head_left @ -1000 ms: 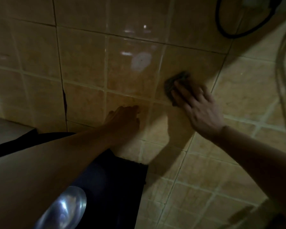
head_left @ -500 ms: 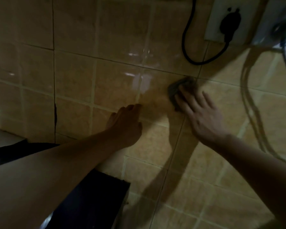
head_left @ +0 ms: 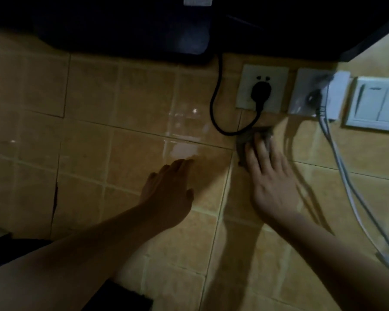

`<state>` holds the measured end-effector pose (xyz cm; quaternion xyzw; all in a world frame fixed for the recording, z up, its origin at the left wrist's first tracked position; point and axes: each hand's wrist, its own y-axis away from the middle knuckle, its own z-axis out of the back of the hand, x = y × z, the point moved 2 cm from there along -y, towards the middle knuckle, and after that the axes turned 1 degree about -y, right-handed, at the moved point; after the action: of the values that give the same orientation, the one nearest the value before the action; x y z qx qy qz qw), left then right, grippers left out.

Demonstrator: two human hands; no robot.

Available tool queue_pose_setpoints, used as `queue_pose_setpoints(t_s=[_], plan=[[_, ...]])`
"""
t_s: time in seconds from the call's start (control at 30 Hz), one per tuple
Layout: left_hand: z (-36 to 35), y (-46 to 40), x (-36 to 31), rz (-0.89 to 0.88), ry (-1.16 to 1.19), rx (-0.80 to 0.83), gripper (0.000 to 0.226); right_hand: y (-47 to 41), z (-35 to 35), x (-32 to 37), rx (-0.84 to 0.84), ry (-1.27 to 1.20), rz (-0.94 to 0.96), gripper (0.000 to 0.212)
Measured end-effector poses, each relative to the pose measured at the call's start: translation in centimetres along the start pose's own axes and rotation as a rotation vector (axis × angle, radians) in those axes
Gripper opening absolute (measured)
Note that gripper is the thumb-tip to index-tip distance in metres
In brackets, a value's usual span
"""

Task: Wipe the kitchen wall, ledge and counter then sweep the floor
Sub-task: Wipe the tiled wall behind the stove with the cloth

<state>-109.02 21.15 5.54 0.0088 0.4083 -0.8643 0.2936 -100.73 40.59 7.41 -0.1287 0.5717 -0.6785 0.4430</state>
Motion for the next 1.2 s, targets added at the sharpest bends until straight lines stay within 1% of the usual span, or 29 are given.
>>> queue_pose_setpoints(t_s=[0.03,0.07,0.13,0.17,0.2,0.23,0.33,0.37,0.43,0.5,0.57,0.63,0.73,0.77,0.83,0.87,0.93,1.07,1.13,1.2], plan=[[-0.2,-0.2,-0.6,-0.012,0.002,-0.005,0.066,1.0,-0.1,0.2,0.008,-0.006,0.020,0.062],[-0.5,-0.2,-0.7,-0.017,-0.003,-0.003,0.065,2.3,-0.5,0.9,0.037,-0.026,0.082,0.063],[-1.1,-0.1,-1.4,-0.041,0.000,0.008,0.063,5.1,-1.0,1.5,0.122,-0.026,0.266,0.064],[-1.4,0.0,-1.8,-0.064,0.009,0.018,0.062,6.0,-0.8,1.0,0.155,-0.012,0.322,0.063],[-1.7,0.0,-2.1,-0.082,0.023,0.027,0.061,6.0,-0.7,0.1,0.158,0.005,0.333,0.063],[-1.8,-0.1,-2.4,-0.099,0.040,0.038,0.061,5.5,-0.4,-1.1,0.148,0.020,0.290,0.063],[-1.7,-0.7,-3.4,-0.153,0.074,0.058,0.061,2.5,1.4,-4.5,0.121,0.053,-0.023,0.064],[-1.8,-0.9,-3.9,-0.172,0.080,0.050,0.061,1.7,2.2,-5.2,0.127,0.049,-0.093,0.063],[-2.0,-1.1,-4.8,-0.178,0.094,0.017,0.061,1.3,2.1,-5.0,0.170,0.020,-0.121,0.061],[-2.8,-0.9,-5.9,-0.186,0.093,-0.001,0.061,3.5,1.4,-4.3,0.251,0.014,-0.149,0.062],[-4.1,-0.6,-7.1,-0.228,0.069,0.033,0.063,7.1,0.4,-3.9,0.285,-0.012,-0.145,0.064],[-5.2,-0.4,-8.2,-0.262,0.044,0.070,0.065,9.8,0.2,-4.4,0.367,-0.015,-0.132,0.063],[-6.1,-0.5,-9.6,-0.294,0.014,0.053,0.065,8.4,1.6,-5.9,0.327,0.001,-0.186,0.069],[-6.3,-0.5,-10.1,-0.302,0.009,0.041,0.064,7.2,2.0,-6.4,0.363,-0.003,-0.212,0.070],[-6.6,-0.5,-10.8,-0.300,0.011,0.018,0.064,5.5,2.3,-6.9,0.382,-0.024,-0.259,0.066],[-6.8,-0.4,-11.0,-0.294,0.010,0.007,0.064,5.6,2.0,-6.8,0.367,-0.029,-0.253,0.066],[-7.3,-0.1,-11.5,-0.287,0.000,-0.010,0.066,8.1,0.9,-6.4,0.322,-0.013,-0.224,0.070],[-8.3,1.2,-11.7,-0.311,-0.020,0.012,0.065,14.4,-0.7,-6.0,0.334,-0.041,-0.223,0.064],[-8.9,1.8,-11.7,-0.322,-0.025,0.032,0.065,14.3,-0.6,-6.5,0.277,-0.014,-0.237,0.061],[-9.6,2.3,-11.6,-0.330,-0.034,0.040,0.066,13.1,-0.6,-7.1,0.257,0.007,-0.320,0.059]])
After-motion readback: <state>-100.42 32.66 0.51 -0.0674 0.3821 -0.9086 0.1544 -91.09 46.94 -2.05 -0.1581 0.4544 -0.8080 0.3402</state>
